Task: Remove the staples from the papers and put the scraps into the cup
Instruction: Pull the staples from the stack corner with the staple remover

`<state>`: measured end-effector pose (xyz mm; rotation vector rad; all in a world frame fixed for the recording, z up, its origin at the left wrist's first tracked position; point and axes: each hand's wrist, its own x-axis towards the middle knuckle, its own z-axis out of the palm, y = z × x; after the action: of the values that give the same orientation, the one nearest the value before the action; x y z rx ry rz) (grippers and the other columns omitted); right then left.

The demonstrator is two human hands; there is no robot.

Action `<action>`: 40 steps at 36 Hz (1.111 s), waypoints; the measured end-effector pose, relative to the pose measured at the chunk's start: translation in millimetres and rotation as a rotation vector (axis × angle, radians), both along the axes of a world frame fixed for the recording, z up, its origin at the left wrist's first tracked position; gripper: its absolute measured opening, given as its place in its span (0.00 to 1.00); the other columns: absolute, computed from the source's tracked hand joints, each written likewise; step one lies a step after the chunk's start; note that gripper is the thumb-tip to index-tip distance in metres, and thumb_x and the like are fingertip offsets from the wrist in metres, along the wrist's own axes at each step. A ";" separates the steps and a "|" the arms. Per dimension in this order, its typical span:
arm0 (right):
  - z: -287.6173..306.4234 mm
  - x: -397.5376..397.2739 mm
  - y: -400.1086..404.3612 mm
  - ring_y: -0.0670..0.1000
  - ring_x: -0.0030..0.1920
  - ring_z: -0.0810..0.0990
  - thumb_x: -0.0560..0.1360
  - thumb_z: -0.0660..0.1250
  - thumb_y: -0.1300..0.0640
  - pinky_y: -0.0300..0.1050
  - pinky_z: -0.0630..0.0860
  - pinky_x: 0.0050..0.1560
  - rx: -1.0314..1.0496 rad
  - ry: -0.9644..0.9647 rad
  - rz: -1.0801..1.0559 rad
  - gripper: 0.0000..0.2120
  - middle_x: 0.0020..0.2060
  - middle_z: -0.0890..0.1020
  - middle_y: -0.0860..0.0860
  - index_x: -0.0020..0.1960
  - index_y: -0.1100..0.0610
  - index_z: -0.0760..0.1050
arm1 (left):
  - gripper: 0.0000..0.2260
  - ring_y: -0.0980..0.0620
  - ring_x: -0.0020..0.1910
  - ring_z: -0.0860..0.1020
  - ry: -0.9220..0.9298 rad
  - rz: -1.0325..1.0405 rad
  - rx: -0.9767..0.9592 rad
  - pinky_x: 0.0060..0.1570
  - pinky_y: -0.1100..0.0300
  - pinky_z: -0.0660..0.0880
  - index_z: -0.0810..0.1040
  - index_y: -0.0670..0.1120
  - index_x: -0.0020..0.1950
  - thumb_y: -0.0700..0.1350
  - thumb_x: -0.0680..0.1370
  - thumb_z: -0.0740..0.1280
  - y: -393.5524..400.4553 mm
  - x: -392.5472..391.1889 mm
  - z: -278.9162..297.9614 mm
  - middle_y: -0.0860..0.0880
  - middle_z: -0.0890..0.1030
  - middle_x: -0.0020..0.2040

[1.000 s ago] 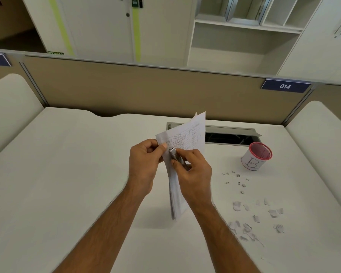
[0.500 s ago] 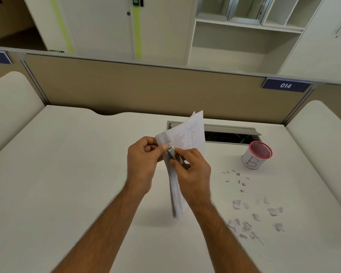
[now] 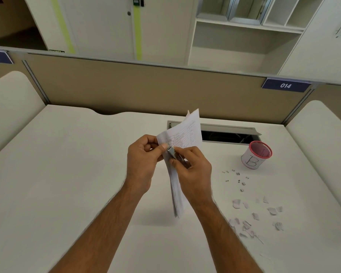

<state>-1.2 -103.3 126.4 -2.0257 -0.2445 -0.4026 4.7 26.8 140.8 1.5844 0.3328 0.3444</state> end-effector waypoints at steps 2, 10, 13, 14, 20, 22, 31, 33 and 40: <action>-0.6 -0.3 0.6 0.48 0.50 0.80 0.75 0.73 0.59 0.35 0.77 0.53 0.014 0.002 -0.006 0.12 0.51 0.83 0.51 0.59 0.58 0.82 | 0.08 0.47 0.48 0.86 -0.003 0.002 0.006 0.51 0.48 0.84 0.80 0.43 0.54 0.41 0.76 0.74 0.0 0.0 -0.7 0.47 0.85 0.50; -4.3 -0.7 4.1 0.47 0.49 0.81 0.75 0.74 0.57 0.37 0.78 0.53 0.066 -0.009 -0.023 0.12 0.50 0.83 0.49 0.58 0.57 0.83 | 0.07 0.47 0.47 0.86 -0.013 -0.002 -0.012 0.49 0.53 0.84 0.81 0.43 0.52 0.40 0.76 0.74 0.9 2.1 -1.6 0.47 0.85 0.49; -5.0 -0.2 4.8 0.47 0.49 0.81 0.75 0.74 0.58 0.35 0.78 0.52 0.058 -0.030 -0.017 0.11 0.49 0.82 0.48 0.57 0.57 0.83 | 0.06 0.48 0.46 0.86 -0.019 -0.006 -0.038 0.45 0.58 0.84 0.80 0.44 0.51 0.40 0.75 0.74 2.0 2.3 -1.0 0.48 0.86 0.48; -5.1 -0.1 5.2 0.47 0.49 0.80 0.75 0.74 0.58 0.33 0.77 0.51 0.056 -0.032 -0.016 0.11 0.48 0.81 0.47 0.57 0.57 0.83 | 0.06 0.48 0.46 0.86 -0.016 -0.008 -0.049 0.44 0.59 0.83 0.80 0.44 0.50 0.40 0.75 0.74 2.5 2.4 -0.5 0.48 0.86 0.48; -5.2 1.8 5.5 0.44 0.49 0.81 0.74 0.74 0.58 0.29 0.76 0.51 0.144 -0.003 0.033 0.11 0.48 0.81 0.43 0.56 0.54 0.82 | 0.07 0.46 0.47 0.86 -0.002 -0.021 -0.132 0.47 0.53 0.84 0.80 0.41 0.52 0.38 0.76 0.74 5.6 3.7 2.0 0.46 0.86 0.49; -5.8 2.2 4.9 0.42 0.50 0.81 0.74 0.74 0.58 0.29 0.77 0.51 0.211 0.031 0.065 0.11 0.48 0.81 0.43 0.55 0.51 0.81 | 0.07 0.45 0.47 0.86 -0.003 -0.024 -0.144 0.48 0.53 0.84 0.81 0.41 0.52 0.38 0.76 0.73 6.0 3.8 1.6 0.45 0.86 0.49; -8.9 9.8 -1.6 0.46 0.52 0.82 0.75 0.74 0.56 0.40 0.81 0.52 0.360 0.216 0.135 0.10 0.47 0.84 0.44 0.55 0.47 0.82 | 0.06 0.44 0.46 0.87 -0.008 -0.066 -0.229 0.47 0.51 0.84 0.81 0.38 0.51 0.35 0.76 0.73 9.8 6.0 1.1 0.44 0.86 0.48; -7.6 12.3 -3.0 0.47 0.53 0.83 0.75 0.73 0.54 0.45 0.82 0.55 0.377 0.283 0.154 0.10 0.48 0.85 0.43 0.56 0.47 0.82 | 0.06 0.45 0.47 0.87 -0.002 -0.070 -0.215 0.48 0.50 0.84 0.80 0.38 0.52 0.35 0.76 0.73 9.8 6.0 -0.4 0.44 0.87 0.48; -7.3 16.5 -4.2 0.46 0.51 0.82 0.75 0.74 0.53 0.36 0.80 0.50 0.309 0.224 0.138 0.09 0.46 0.84 0.42 0.54 0.43 0.81 | 0.06 0.44 0.47 0.86 0.001 -0.032 -0.219 0.49 0.50 0.84 0.81 0.39 0.52 0.35 0.76 0.72 7.7 6.9 -2.4 0.44 0.86 0.49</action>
<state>15.3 -107.5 119.1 -1.7206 -0.1699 -0.1157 11.6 34.5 138.4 1.3731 0.3343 0.2730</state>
